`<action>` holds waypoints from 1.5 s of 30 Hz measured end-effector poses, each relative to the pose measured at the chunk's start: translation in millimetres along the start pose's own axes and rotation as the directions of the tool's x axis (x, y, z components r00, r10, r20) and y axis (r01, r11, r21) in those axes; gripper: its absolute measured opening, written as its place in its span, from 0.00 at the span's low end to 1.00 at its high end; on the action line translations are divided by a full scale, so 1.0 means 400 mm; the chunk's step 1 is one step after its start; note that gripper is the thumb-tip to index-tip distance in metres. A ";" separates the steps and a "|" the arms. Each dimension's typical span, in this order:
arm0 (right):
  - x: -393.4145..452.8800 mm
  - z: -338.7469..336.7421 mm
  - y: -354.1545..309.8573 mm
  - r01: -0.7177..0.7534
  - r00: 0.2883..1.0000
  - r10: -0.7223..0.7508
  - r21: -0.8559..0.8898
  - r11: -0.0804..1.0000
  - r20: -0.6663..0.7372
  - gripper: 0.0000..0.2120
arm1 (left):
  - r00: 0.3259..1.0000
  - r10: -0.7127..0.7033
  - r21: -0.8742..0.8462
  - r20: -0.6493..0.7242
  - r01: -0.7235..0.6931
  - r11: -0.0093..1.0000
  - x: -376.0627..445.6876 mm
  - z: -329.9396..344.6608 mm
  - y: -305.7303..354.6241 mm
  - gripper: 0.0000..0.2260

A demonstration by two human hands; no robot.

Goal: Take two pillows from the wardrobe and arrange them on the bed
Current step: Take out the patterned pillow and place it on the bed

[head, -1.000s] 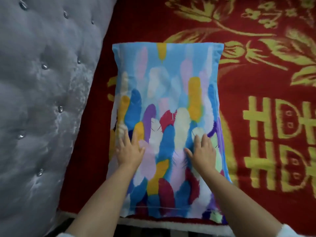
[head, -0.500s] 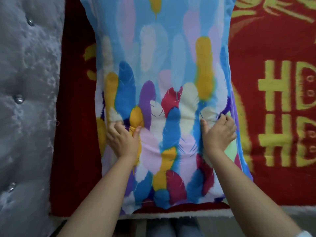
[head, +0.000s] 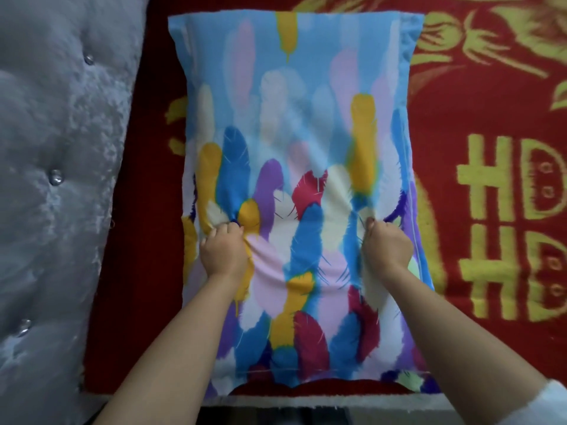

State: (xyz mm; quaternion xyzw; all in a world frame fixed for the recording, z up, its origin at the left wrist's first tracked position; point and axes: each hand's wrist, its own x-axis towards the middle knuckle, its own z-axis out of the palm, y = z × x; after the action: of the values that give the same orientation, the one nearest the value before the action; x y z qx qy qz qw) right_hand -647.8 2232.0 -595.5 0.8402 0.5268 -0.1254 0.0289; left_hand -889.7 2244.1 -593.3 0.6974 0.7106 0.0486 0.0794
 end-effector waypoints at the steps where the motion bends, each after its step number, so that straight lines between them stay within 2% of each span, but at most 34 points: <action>1: -0.004 -0.014 -0.002 0.006 1.000 -0.006 0.017 1.000 -0.008 0.16 | 1.000 0.000 -0.014 -0.004 0.000 1.000 -0.001 -0.014 0.001 0.15; 5: -0.015 -0.123 -0.037 0.104 0.993 -0.103 0.017 0.994 -0.064 0.18 | 0.999 -0.027 -0.032 -0.042 0.025 0.999 0.011 -0.112 0.017 0.15; 8: -0.010 -0.259 -0.091 0.191 0.961 -0.170 0.081 0.978 -0.217 0.15 | 0.976 -0.031 -0.077 -0.218 0.014 0.997 0.081 -0.234 0.024 0.10; 11: 0.023 -0.396 -0.119 0.169 0.974 -0.146 0.127 0.977 -0.172 0.18 | 0.929 0.040 -0.078 -0.367 -0.073 0.994 0.161 -0.386 0.044 0.09; 13: 0.036 -0.489 -0.137 0.173 0.972 -0.136 0.187 0.967 -0.192 0.18 | 0.897 0.071 -0.047 -0.436 -0.102 0.994 0.214 -0.489 0.064 0.09; 18: 0.114 -0.707 -0.222 0.217 0.935 -0.114 0.288 0.933 -0.336 0.29 | 0.837 0.100 -0.093 -0.537 -0.177 0.980 0.380 -0.694 0.113 0.06; 20: 0.205 -0.796 -0.271 0.213 0.918 -0.083 0.306 0.928 -0.389 0.27 | 0.858 0.053 -0.092 -0.511 -0.116 0.989 0.503 -0.773 0.133 0.10; 22: 0.330 -0.882 -0.340 0.228 0.898 -0.069 0.325 0.918 -0.434 0.19 | 0.876 0.063 -0.008 -0.478 -0.077 0.997 0.657 -0.858 0.139 0.11; 24: 0.447 -0.942 -0.410 0.262 0.898 -0.112 0.312 0.913 -0.426 0.16 | 0.899 0.085 0.088 -0.430 -0.052 0.995 0.784 -0.932 0.137 0.10; 26: 0.516 -0.950 -0.459 0.270 0.910 -0.151 0.276 0.923 -0.386 0.18 | 0.910 0.089 0.146 -0.405 -0.032 0.989 0.840 -0.936 0.142 0.12; 27: 0.529 -0.933 -0.470 0.271 0.909 -0.165 0.242 0.932 -0.382 0.19 | 0.932 0.075 0.138 -0.354 -0.027 0.990 0.837 -0.906 0.151 0.13; 29: 0.517 -0.864 -0.478 0.331 0.900 -0.274 0.122 0.936 -0.338 0.19 | 0.988 0.032 0.107 -0.154 -0.016 0.994 0.774 -0.795 0.174 0.16; 31: 0.484 -0.777 -0.472 0.410 0.898 -0.403 0.000 0.912 -0.174 0.19 | 0.996 0.030 0.182 0.078 -0.044 0.982 0.691 -0.671 0.194 0.16; 33: 0.453 -0.702 -0.453 0.442 0.896 -0.443 -0.049 0.896 -0.020 0.18 | 0.981 0.000 0.206 0.194 -0.041 0.978 0.635 -0.582 0.195 0.16; 36: 0.421 -0.618 -0.415 0.446 0.887 -0.435 -0.042 0.894 0.155 0.18 | 0.966 -0.008 0.191 0.257 -0.043 0.981 0.598 -0.513 0.184 0.14; 38: 0.405 -0.574 -0.396 0.451 0.876 -0.430 -0.053 0.891 0.219 0.17 | 0.964 -0.020 0.177 0.264 -0.028 0.984 0.585 -0.481 0.171 0.14; 45: 0.389 -0.403 -0.410 0.512 0.842 -0.477 -0.091 0.854 0.251 0.15 | 0.957 -0.136 0.090 0.255 0.116 0.989 0.559 -0.323 0.054 0.15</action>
State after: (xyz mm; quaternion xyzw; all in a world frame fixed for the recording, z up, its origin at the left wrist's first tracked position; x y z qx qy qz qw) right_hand -700.6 2470.5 -463.5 0.6515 0.7276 -0.1791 0.1183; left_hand -895.1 2473.2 -472.6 0.6534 0.7384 -0.0750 0.1488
